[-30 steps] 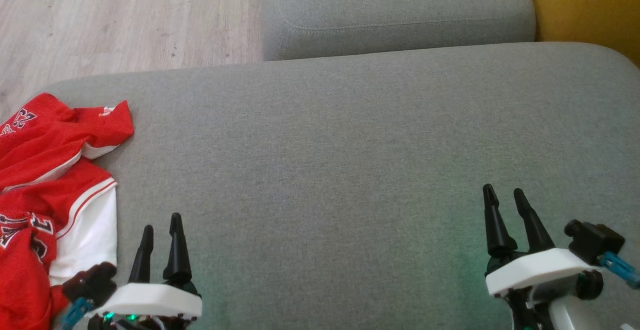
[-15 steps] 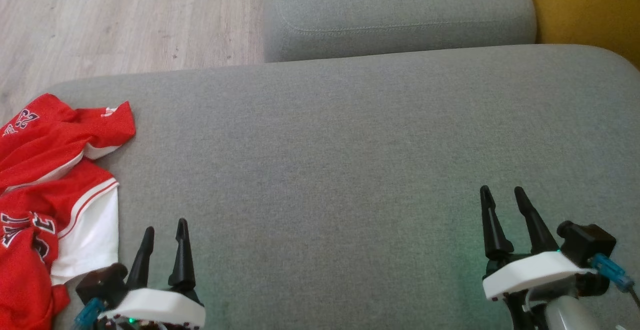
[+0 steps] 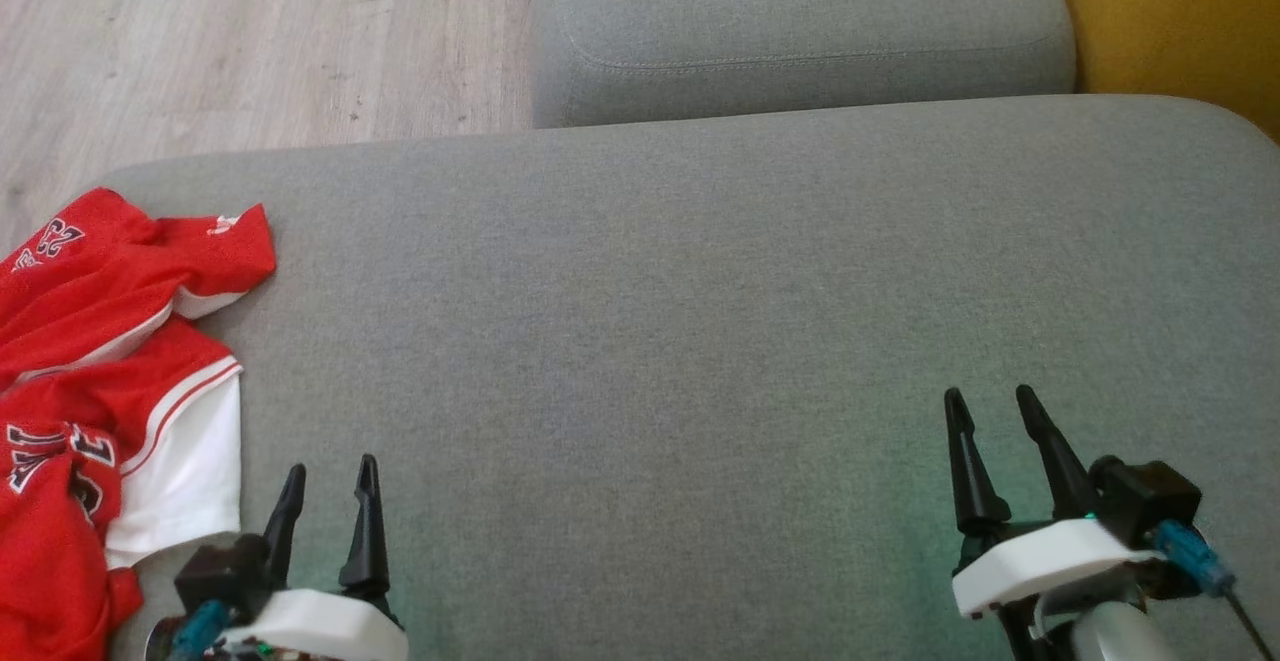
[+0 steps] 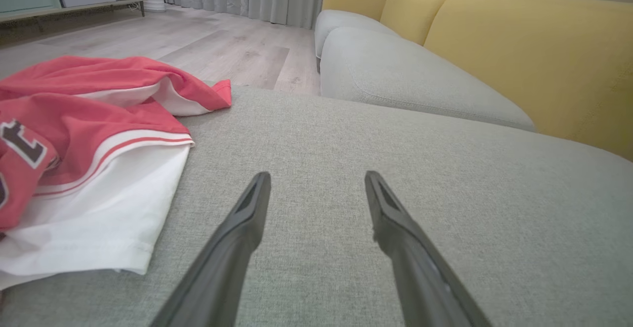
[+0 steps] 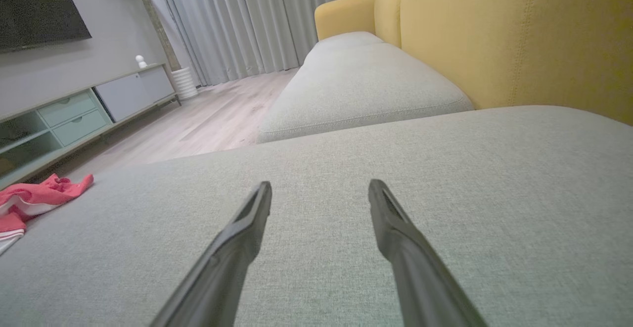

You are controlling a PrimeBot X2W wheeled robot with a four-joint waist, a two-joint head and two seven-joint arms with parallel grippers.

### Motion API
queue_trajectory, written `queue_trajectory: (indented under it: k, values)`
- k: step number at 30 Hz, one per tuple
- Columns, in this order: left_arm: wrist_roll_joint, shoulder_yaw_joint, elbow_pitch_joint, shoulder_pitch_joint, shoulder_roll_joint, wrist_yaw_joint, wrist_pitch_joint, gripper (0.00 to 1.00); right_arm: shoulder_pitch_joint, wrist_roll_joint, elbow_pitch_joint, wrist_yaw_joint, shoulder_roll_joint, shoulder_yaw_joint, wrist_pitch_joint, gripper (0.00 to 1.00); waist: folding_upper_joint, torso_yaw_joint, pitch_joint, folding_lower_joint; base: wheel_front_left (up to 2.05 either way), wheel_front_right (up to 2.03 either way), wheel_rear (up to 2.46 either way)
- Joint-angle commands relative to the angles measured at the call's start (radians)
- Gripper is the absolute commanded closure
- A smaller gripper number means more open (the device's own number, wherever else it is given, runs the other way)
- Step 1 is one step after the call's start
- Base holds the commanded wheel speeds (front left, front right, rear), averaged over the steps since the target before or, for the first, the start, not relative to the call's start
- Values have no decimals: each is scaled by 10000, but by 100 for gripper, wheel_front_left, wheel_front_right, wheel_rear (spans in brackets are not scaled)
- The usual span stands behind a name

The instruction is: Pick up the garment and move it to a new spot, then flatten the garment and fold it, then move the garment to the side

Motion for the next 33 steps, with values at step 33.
queue_trajectory:
  k: [33]
  values:
    - [1294, 840, 724, -771, -90, -130, -718, 0, -548, -864, 807, -7, 36, 169, -717, 0, 0, 223, -65, 0, 0, 0, 0]
